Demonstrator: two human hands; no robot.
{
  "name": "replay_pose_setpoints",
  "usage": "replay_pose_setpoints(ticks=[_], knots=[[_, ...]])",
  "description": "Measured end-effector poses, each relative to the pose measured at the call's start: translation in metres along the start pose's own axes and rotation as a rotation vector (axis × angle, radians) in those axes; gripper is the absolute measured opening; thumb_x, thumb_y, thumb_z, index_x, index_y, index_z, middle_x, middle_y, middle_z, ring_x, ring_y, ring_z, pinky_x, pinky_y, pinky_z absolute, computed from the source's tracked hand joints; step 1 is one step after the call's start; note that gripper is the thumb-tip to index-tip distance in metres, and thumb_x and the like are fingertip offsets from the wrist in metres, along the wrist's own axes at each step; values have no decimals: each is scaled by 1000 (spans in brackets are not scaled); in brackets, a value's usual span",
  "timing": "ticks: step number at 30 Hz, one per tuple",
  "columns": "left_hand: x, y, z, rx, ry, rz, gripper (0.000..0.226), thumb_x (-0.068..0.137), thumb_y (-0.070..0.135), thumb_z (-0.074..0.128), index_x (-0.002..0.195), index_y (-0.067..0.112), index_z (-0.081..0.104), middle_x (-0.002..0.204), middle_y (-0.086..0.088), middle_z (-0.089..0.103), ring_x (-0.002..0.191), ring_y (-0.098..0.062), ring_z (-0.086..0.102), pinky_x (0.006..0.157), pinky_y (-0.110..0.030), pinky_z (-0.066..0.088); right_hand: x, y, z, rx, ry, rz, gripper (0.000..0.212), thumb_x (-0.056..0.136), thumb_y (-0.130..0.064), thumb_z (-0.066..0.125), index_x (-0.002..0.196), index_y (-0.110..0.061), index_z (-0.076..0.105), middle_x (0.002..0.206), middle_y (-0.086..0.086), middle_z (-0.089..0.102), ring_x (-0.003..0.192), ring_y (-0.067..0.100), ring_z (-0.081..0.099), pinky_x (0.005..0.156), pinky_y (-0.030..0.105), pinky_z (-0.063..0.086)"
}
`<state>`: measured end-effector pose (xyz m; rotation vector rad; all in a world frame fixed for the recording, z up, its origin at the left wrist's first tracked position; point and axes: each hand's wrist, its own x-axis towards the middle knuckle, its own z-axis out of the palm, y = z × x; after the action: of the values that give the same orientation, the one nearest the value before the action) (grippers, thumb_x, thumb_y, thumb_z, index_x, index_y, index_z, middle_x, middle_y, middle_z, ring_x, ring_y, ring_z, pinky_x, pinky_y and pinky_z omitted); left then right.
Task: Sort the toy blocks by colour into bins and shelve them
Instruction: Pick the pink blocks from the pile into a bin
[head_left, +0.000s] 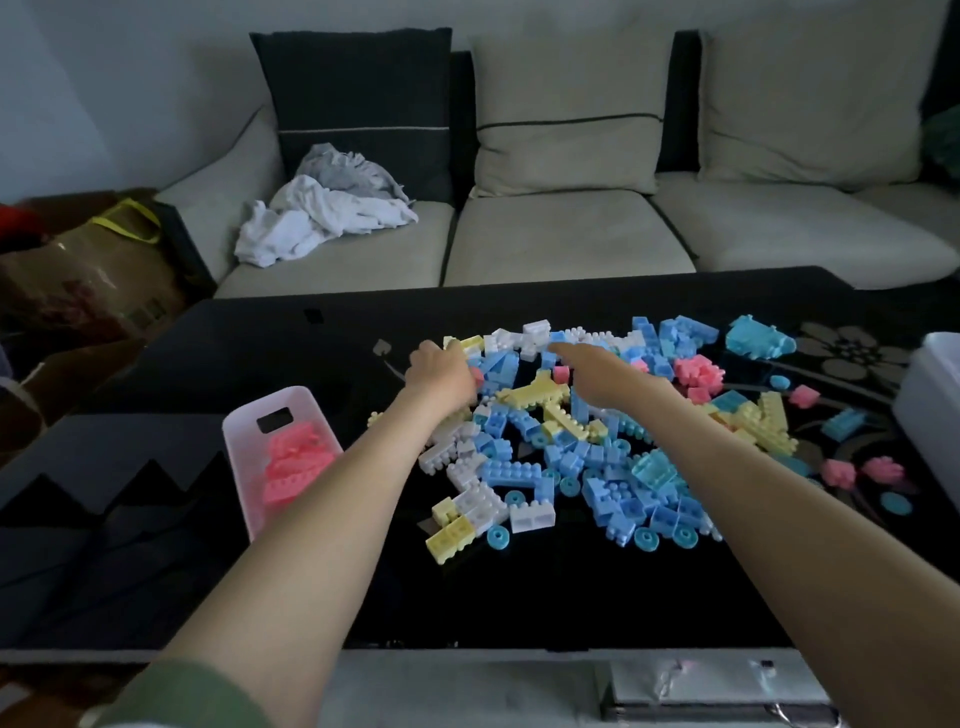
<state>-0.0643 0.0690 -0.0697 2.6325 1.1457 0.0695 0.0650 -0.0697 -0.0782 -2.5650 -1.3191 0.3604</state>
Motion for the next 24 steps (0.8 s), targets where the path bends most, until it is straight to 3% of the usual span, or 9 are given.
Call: replay_pose_setpoints(ticks=[2,6,8,10,14,16,21,24], knots=[[14,-2,7,24,-60,45,39,100,36,39,131,13,45,131,-15,40,117,-28,43,95,-39,42,13,5,7,-75,-40,-7,51,93,4,31,139,-16,39,136,13,48,117,30,50,96,40,44],[29,1,15,55,-97,183,25,96,33,46,108,12,52,102,-6,58,93,-23,56,73,-33,45,32,11,16,-96,-3,-45,22,98,-14,37,112,-14,54,103,3,53,93,21,53,90,38,47],[29,3,13,59,-96,194,27,95,32,50,106,8,54,85,-3,55,81,-21,55,61,-29,41,33,13,17,-118,-36,-66,12,95,-16,45,104,-19,53,104,3,54,92,19,54,89,38,49],[27,2,11,50,-79,191,31,95,33,50,105,4,54,75,-1,50,72,-19,52,52,-27,35,30,14,19,-131,-68,-75,18,89,-13,50,104,-23,50,112,2,52,97,20,53,91,38,47],[18,-2,5,-21,-48,207,31,99,32,42,109,3,49,77,-3,53,64,-14,50,51,-26,35,19,7,20,-157,-55,-65,48,86,-12,51,130,-28,43,129,1,47,121,23,45,105,46,26],[10,-6,-7,-34,-41,225,34,99,32,41,115,3,47,80,-3,52,63,-13,47,51,-26,33,16,3,21,-136,-39,-78,50,87,-13,51,132,-32,42,129,0,49,123,21,43,106,48,23],[-13,-19,-30,15,-64,230,34,101,33,37,113,2,46,74,-1,46,60,-11,43,48,-25,28,15,-2,23,-150,25,-123,22,91,-21,50,109,-33,54,112,-6,58,108,16,48,97,41,25],[-27,-32,-39,-31,-75,233,29,102,34,35,104,6,45,75,-3,49,68,-14,48,51,-26,33,13,-7,22,-216,58,-132,9,93,-28,51,100,-32,55,106,-7,60,106,16,49,97,39,26]])
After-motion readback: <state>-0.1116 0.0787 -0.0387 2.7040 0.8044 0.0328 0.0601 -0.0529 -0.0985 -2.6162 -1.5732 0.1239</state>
